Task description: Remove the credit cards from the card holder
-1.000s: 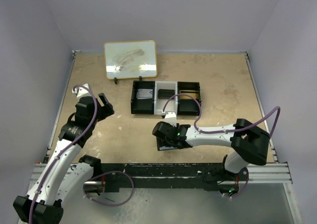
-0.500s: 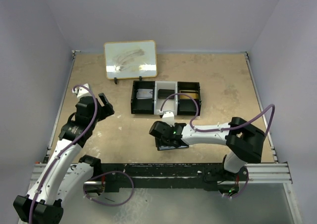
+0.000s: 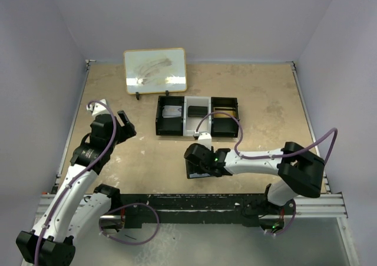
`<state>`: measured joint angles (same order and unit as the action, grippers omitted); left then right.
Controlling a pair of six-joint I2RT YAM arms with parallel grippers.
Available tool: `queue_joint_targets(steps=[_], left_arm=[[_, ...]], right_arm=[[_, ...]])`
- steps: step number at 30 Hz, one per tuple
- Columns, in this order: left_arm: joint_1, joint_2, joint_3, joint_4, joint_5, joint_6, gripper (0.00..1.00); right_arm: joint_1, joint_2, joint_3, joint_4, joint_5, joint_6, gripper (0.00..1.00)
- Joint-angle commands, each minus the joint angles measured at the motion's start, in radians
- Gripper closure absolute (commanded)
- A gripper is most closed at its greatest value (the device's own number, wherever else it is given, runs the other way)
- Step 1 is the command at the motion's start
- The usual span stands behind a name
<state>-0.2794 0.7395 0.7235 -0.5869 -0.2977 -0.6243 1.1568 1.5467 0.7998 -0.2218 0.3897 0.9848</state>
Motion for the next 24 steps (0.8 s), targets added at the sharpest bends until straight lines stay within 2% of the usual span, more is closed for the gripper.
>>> queue_joint_targets(steps=[1,5,14,20,24], left_arm=[[0.006,0.000,0.005,0.031,0.017,0.013,0.24],[0.006,0.003,0.000,0.045,0.052,0.015,0.24],[0.006,0.008,-0.016,0.084,0.158,0.006,0.24],[0.006,0.024,-0.025,0.104,0.206,0.006,0.25],[0.006,0.038,-0.025,0.107,0.217,0.005,0.25]], right_arm=[[-0.030,-0.033,-0.080,0.140,-0.093,0.005,0.39],[-0.054,-0.058,-0.119,0.191,-0.127,-0.001,0.43],[-0.074,-0.068,-0.163,0.252,-0.163,-0.007,0.43],[-0.086,-0.062,-0.172,0.256,-0.167,-0.012,0.41],[-0.087,-0.020,-0.125,0.209,-0.148,-0.029,0.36]])
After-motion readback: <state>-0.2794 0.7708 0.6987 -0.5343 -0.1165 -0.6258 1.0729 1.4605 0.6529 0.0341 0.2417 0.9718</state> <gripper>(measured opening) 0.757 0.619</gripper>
